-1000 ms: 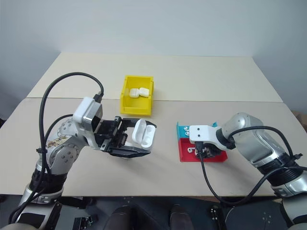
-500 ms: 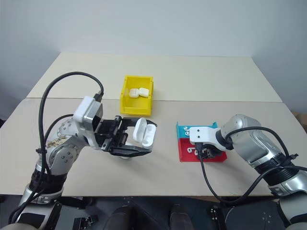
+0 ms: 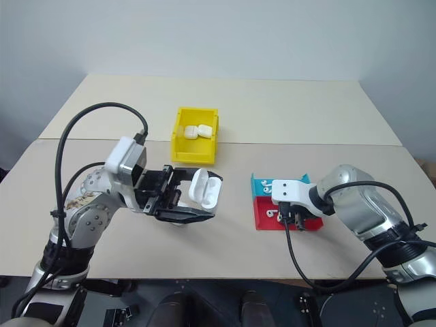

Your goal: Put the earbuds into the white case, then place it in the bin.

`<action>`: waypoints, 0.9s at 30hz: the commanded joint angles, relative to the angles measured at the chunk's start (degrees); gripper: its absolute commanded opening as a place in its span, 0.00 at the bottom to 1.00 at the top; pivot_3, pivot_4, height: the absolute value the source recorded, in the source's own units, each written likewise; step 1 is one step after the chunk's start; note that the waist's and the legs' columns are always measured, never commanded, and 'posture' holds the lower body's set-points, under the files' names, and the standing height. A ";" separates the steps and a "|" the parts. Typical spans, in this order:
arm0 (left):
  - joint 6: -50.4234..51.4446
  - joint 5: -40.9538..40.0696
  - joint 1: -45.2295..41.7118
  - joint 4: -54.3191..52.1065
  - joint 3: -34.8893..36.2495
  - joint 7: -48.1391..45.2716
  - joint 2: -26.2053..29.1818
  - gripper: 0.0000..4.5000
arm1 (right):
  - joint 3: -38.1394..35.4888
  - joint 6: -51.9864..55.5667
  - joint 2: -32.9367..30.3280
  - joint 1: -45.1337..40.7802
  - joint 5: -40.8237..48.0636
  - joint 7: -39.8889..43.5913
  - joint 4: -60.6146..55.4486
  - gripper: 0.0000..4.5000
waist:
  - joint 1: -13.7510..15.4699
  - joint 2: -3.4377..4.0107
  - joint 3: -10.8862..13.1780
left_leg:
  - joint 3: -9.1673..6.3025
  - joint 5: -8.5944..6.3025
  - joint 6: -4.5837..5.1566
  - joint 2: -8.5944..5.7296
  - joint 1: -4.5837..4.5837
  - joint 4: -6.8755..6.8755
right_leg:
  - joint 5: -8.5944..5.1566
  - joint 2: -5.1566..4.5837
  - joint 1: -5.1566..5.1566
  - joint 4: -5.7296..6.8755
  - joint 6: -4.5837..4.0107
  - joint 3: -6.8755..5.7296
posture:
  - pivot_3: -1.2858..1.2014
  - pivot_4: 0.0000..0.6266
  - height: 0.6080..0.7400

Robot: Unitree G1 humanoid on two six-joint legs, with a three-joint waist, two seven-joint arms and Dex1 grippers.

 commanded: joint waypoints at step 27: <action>-0.63 7.05 -17.65 15.60 -1.90 -3.65 -9.09 0.64 | -42.78 9.88 27.06 1.86 56.70 -35.00 -25.88 0.14 | 0.33 0.01 -0.01 | -0.06 -0.01 0.04 0.00 -0.08 0.01 | 0.01 0.01 0.01 -0.01 0.02 -0.04 | 0.52 0.24 1.00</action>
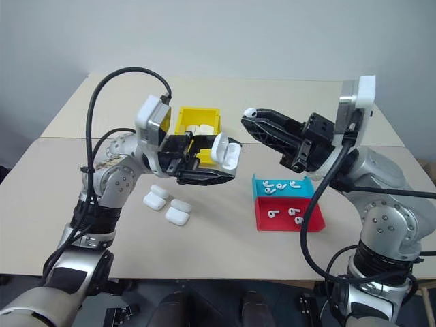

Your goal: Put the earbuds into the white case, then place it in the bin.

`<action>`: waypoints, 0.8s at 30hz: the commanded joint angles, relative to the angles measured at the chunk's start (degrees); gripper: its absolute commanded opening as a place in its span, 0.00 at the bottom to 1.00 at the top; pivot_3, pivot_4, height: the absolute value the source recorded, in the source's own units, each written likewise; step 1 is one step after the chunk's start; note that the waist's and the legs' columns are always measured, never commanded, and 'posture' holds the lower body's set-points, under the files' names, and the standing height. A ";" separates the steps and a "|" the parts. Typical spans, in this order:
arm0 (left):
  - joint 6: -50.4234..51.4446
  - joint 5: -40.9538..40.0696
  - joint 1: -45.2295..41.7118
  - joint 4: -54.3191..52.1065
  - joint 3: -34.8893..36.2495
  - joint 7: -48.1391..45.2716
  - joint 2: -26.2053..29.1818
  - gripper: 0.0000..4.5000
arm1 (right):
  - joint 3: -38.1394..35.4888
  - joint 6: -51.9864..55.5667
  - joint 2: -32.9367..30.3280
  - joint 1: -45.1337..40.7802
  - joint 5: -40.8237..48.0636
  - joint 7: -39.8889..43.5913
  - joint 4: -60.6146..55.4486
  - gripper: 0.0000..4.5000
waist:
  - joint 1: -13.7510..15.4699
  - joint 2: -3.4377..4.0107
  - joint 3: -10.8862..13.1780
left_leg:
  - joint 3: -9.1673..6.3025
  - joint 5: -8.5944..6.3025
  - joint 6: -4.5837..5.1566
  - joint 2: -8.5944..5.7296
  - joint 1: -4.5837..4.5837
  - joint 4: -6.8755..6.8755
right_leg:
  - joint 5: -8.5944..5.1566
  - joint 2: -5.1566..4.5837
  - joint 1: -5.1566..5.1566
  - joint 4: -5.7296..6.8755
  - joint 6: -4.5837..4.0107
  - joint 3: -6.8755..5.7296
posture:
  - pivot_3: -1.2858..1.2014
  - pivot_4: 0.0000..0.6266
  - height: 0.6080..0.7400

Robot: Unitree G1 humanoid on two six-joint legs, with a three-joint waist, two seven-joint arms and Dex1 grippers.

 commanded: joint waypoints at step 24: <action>-3.80 1.87 -0.57 -2.16 0.61 -0.40 -2.00 0.64 | 6.28 -6.05 -10.09 5.42 1.95 0.60 -0.41 0.14 | -0.33 0.00 0.00 | -0.01 -0.01 0.01 0.00 -0.01 0.00 | 0.00 0.00 0.01 -0.03 0.00 0.00 | 0.52 0.24 1.00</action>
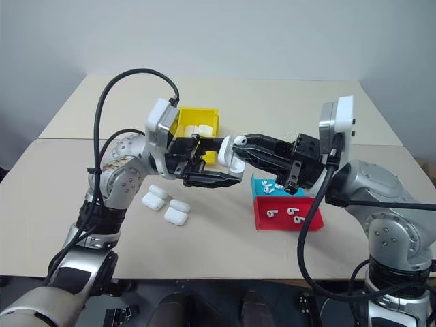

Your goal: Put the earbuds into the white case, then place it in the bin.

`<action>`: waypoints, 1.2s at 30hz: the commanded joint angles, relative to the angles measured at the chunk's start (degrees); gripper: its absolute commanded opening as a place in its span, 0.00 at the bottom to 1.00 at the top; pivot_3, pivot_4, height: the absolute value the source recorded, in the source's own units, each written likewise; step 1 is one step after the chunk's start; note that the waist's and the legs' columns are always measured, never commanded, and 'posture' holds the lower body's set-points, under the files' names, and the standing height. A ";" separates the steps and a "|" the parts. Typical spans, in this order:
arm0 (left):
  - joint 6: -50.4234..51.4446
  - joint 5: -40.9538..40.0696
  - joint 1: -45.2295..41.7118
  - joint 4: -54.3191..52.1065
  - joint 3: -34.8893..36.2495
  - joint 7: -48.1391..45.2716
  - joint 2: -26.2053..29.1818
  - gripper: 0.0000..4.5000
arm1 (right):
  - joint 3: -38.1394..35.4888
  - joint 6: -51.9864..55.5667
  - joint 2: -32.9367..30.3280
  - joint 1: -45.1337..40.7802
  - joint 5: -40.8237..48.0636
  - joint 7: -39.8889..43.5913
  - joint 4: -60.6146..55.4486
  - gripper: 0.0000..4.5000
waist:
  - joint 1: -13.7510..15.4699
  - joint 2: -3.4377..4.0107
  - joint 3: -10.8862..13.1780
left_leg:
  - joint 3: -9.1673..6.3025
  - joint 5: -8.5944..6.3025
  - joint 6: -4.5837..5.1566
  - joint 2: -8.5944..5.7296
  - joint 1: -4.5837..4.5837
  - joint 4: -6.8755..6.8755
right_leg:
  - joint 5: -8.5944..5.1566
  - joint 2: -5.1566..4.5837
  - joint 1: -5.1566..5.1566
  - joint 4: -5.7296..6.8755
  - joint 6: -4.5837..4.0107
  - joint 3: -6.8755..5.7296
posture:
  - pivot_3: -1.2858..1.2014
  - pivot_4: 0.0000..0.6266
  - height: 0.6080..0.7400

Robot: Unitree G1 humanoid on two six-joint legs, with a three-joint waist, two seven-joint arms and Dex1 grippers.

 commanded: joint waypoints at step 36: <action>-4.71 1.27 0.87 -0.81 3.43 -0.56 -0.45 0.64 | 4.30 -2.04 -21.25 -4.30 -9.03 9.37 11.36 0.99 | 0.01 0.00 0.00 | 0.01 0.00 0.01 0.00 0.01 0.01 | 0.00 -0.01 0.00 -0.01 0.00 0.00 | 0.52 0.24 1.00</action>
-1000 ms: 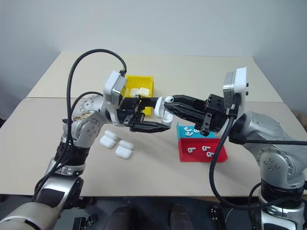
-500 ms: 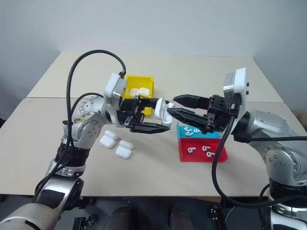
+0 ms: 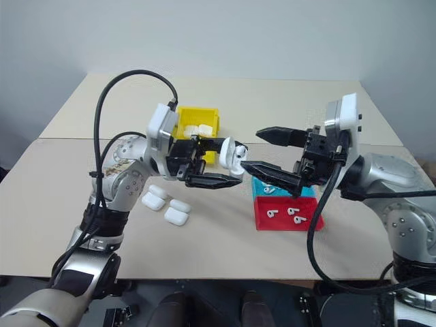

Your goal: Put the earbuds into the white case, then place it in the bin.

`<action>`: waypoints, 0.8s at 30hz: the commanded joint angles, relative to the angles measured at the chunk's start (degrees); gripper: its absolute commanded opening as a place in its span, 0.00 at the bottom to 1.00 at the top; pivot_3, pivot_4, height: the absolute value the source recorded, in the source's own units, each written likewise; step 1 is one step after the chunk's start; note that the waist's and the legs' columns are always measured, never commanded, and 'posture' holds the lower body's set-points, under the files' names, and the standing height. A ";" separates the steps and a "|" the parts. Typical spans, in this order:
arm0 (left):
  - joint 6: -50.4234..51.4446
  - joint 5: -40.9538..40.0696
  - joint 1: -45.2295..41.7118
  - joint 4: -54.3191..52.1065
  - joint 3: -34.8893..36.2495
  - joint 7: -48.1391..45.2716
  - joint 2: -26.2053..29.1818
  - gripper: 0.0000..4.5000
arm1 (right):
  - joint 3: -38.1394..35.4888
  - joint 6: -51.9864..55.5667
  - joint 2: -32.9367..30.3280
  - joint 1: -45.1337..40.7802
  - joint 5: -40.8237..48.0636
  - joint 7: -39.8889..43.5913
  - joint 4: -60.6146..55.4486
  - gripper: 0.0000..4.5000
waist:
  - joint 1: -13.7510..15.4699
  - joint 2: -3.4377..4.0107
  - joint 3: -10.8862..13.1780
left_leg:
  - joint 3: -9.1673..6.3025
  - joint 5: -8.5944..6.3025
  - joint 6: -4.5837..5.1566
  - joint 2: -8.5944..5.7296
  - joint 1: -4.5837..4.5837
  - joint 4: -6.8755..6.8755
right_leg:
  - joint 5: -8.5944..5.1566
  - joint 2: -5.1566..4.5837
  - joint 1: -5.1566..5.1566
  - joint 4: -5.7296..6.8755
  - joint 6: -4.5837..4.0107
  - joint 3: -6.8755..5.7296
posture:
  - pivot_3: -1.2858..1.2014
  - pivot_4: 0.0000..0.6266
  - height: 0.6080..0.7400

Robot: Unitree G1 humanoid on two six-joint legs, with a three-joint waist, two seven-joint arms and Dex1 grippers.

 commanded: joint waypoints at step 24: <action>0.32 -2.57 4.68 -8.86 2.82 5.29 1.29 0.64 | 48.07 -68.84 10.91 -43.44 -70.74 32.92 80.08 0.82 | -0.94 0.16 0.08 | 0.13 0.04 -0.05 0.02 -0.07 -0.04 | 0.00 -0.04 -0.15 -0.08 0.01 0.04 | 0.52 0.24 1.00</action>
